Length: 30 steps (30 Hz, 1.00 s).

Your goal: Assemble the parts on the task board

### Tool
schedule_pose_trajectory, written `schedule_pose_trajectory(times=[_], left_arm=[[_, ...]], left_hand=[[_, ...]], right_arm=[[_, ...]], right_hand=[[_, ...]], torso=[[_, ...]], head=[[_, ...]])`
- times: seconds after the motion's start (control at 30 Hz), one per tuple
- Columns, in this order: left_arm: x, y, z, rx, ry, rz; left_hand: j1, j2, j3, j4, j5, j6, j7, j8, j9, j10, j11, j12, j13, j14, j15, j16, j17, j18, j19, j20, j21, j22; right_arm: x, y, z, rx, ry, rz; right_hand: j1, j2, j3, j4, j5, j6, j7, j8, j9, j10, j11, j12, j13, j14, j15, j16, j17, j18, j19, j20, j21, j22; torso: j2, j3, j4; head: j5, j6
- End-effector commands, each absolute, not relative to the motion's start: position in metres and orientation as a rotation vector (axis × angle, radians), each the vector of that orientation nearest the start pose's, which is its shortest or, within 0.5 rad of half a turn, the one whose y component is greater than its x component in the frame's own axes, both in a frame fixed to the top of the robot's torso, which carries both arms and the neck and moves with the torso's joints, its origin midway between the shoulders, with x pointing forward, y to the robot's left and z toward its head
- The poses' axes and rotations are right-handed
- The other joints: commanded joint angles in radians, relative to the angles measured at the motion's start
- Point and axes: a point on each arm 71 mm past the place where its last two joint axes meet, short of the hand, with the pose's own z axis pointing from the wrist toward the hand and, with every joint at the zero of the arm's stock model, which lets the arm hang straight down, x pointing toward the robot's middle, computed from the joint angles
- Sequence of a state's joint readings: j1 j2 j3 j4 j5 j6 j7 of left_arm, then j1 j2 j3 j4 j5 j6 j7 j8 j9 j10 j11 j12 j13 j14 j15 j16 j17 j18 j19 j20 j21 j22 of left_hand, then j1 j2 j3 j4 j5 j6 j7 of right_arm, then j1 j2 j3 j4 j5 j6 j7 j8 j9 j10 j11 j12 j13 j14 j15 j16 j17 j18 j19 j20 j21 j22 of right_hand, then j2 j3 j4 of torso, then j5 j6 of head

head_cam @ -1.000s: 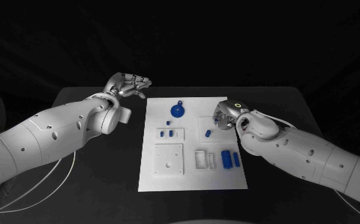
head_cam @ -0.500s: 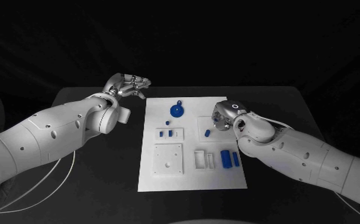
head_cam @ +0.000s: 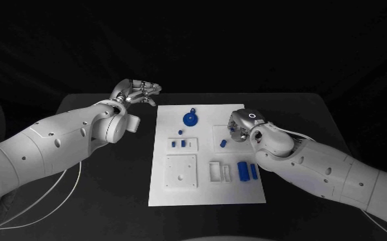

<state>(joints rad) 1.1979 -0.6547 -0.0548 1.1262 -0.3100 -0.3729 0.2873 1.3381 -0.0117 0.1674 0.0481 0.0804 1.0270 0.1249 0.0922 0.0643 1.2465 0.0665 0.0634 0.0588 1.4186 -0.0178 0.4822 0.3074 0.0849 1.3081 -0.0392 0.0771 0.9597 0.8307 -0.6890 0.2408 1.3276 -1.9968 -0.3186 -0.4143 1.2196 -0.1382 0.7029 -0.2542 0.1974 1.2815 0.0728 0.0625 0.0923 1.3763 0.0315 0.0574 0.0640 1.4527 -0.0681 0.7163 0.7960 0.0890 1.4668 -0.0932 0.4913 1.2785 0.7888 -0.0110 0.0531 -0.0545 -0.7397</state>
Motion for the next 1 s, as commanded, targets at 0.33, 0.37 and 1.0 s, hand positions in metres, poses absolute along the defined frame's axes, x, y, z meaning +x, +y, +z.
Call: schedule_pose_trajectory(times=[0.33, 0.37, 1.0], left_arm=[[0.556, 0.235, -0.207, -0.906, 1.457, -1.169], [0.556, 0.235, -0.207, -0.907, 1.457, -1.169], [0.558, 0.233, -0.208, -0.911, 1.459, -1.170]], left_hand=[[-0.003, 0.009, -0.008, 0.000, -0.002, -0.006, 0.000, -0.003, 0.000, -0.010, 0.003, -0.002, 0.001, 0.000, 0.005, -0.005, 0.001, -0.013, 0.000, 0.007, 0.001, -0.002], [-0.004, 0.009, -0.010, 0.001, -0.002, -0.008, 0.000, -0.002, -0.001, -0.013, 0.004, -0.002, 0.001, 0.000, 0.005, -0.006, 0.001, -0.013, 0.000, 0.007, 0.002, -0.004], [-0.003, 0.013, -0.013, 0.002, -0.001, -0.007, 0.000, 0.000, -0.001, -0.022, 0.006, -0.002, 0.001, 0.000, 0.006, -0.008, 0.001, -0.012, 0.000, 0.009, 0.002, -0.007]], right_arm=[[0.477, -0.195, -0.275, -0.133, 1.668, 0.297], [0.477, -0.195, -0.272, -0.132, 1.663, 0.303], [0.462, -0.176, -0.233, -0.137, 1.575, 0.512]], right_hand=[[-0.013, 0.003, 0.006, 0.000, -0.005, 0.008, -0.004, 0.002, 0.002, 0.026, -0.020, 0.005, 0.002, 0.001, -0.007, 0.006, 0.001, 0.019, 0.035, -0.004, -0.001, 0.006], [-0.013, 0.002, 0.005, 0.001, -0.004, 0.009, -0.004, 0.002, 0.002, 0.026, -0.020, 0.005, 0.002, 0.001, -0.007, 0.005, 0.000, 0.019, 0.036, -0.004, -0.001, 0.008], [-0.012, 0.001, 0.003, 0.005, 0.004, 0.009, -0.004, 0.002, 0.003, 0.027, -0.020, 0.005, 0.002, 0.001, -0.008, 0.005, 0.000, 0.019, 0.038, -0.005, -0.010, 0.012]], torso=[[-0.001, 0.0004, -0.0004], [-0.001, 0.0003, -0.0006], [-0.002, 0.0048, 0.0020]], head=[[0.004, 0.006], [0.005, 0.007], [0.038, 0.035]])
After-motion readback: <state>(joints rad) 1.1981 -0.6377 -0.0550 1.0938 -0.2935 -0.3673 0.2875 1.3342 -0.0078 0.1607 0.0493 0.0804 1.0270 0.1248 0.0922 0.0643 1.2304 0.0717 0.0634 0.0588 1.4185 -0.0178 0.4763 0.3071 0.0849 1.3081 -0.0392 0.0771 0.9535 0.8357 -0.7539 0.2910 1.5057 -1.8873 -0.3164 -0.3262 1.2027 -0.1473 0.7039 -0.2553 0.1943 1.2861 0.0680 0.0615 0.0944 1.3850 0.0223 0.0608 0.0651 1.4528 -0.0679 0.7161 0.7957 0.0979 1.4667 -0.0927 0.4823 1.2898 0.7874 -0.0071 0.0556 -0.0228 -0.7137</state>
